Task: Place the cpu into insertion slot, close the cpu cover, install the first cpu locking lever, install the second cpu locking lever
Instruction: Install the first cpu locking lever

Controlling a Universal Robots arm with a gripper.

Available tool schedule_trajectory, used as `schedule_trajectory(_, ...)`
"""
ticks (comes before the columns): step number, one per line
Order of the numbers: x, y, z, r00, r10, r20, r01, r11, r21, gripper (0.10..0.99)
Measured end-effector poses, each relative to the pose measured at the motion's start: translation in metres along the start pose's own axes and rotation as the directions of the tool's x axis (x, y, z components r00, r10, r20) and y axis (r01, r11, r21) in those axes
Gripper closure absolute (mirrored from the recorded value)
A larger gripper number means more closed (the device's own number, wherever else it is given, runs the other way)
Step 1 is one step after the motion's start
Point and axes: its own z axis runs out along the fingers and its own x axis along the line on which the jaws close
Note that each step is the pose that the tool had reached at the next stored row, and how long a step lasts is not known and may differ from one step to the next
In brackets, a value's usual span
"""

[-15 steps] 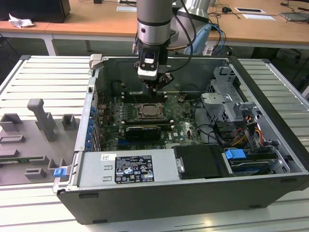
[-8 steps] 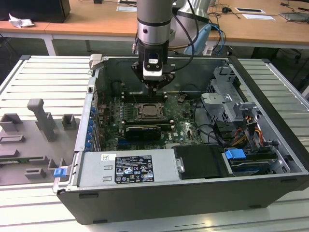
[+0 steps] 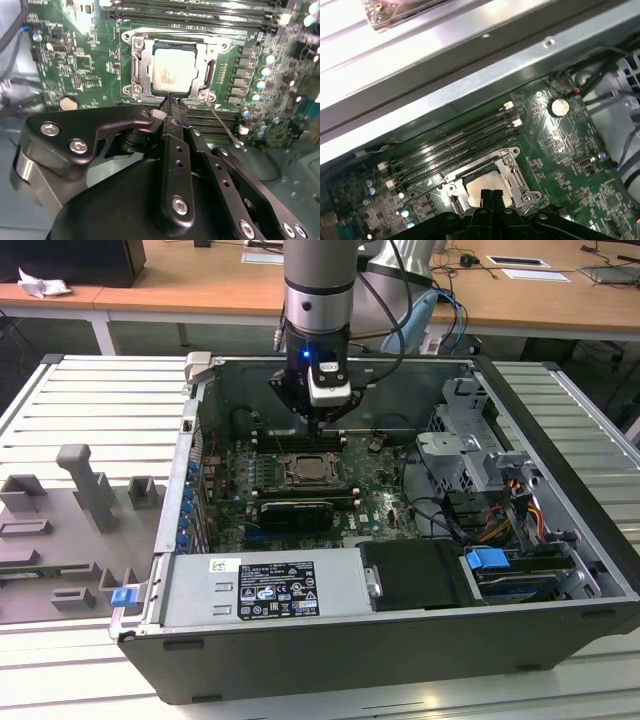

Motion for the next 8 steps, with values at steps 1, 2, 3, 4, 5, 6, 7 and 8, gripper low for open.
schedule_trajectory(1,0.0000,0.0000,0.0000,0.9997,-0.025,-0.0012,0.025,0.9997,-0.001,0.980)
schedule_trajectory(2,0.0000,0.0000,0.0000,0.9988,-0.049,-0.0024,0.049,0.9988,-0.001,0.980)
schedule_trajectory(3,0.0000,0.0000,0.0000,0.9978,-0.066,-0.0031,0.066,0.9978,-0.002,0.980)
schedule_trajectory(4,0.0000,0.0000,0.0000,0.9959,-0.091,-0.0043,0.091,0.9959,-0.002,0.980)
schedule_trajectory(5,0.0000,0.0000,0.0001,0.9936,-0.113,-0.0053,0.113,0.9936,-0.003,0.980)
schedule_trajectory(6,0.0000,0.0000,0.0001,0.9915,-0.130,-0.0061,0.130,0.9915,-0.003,0.980)
schedule_trajectory(7,0.0000,0.0000,0.0001,0.9876,-0.157,-0.0074,0.157,0.9876,-0.004,0.980)
schedule_trajectory(8,0.0000,0.0000,0.0001,0.9838,-0.179,-0.0083,0.179,0.9838,-0.005,0.980)
